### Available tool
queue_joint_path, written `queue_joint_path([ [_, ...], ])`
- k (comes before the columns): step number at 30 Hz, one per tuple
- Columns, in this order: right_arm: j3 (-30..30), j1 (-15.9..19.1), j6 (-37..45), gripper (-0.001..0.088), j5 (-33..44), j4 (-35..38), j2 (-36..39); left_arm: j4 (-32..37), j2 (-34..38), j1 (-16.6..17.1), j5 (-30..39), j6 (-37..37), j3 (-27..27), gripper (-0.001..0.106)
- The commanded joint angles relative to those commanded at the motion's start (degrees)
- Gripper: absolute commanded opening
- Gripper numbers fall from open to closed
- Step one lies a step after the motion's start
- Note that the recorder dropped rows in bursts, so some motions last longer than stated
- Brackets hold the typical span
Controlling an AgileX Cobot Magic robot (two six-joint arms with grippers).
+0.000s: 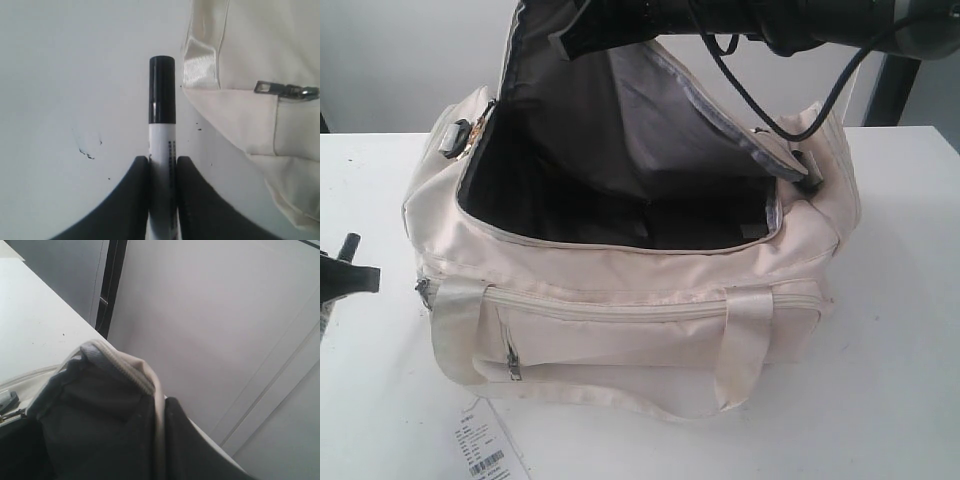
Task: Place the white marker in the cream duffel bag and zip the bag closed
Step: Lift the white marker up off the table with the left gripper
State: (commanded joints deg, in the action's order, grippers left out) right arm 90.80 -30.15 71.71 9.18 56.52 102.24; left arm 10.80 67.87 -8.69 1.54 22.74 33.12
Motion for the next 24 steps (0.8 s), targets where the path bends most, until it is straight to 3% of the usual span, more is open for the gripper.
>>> queue_joint_path([
  [6,0.0,0.0,0.0,0.0,0.0,0.0,0.0,0.0,-4.78,0.0,-3.09,-0.43,-0.12,0.0],
  [19,0.0,0.0,0.0,0.0,0.0,0.0,0.0,0.9,-13.81,0.0,-19.24,-3.54,-3.41,0.0],
  [24,0.0,0.0,0.0,0.0,0.0,0.0,0.0,4.37,-16.49,0.0,-24.21,-1.7,-3.41,0.0],
])
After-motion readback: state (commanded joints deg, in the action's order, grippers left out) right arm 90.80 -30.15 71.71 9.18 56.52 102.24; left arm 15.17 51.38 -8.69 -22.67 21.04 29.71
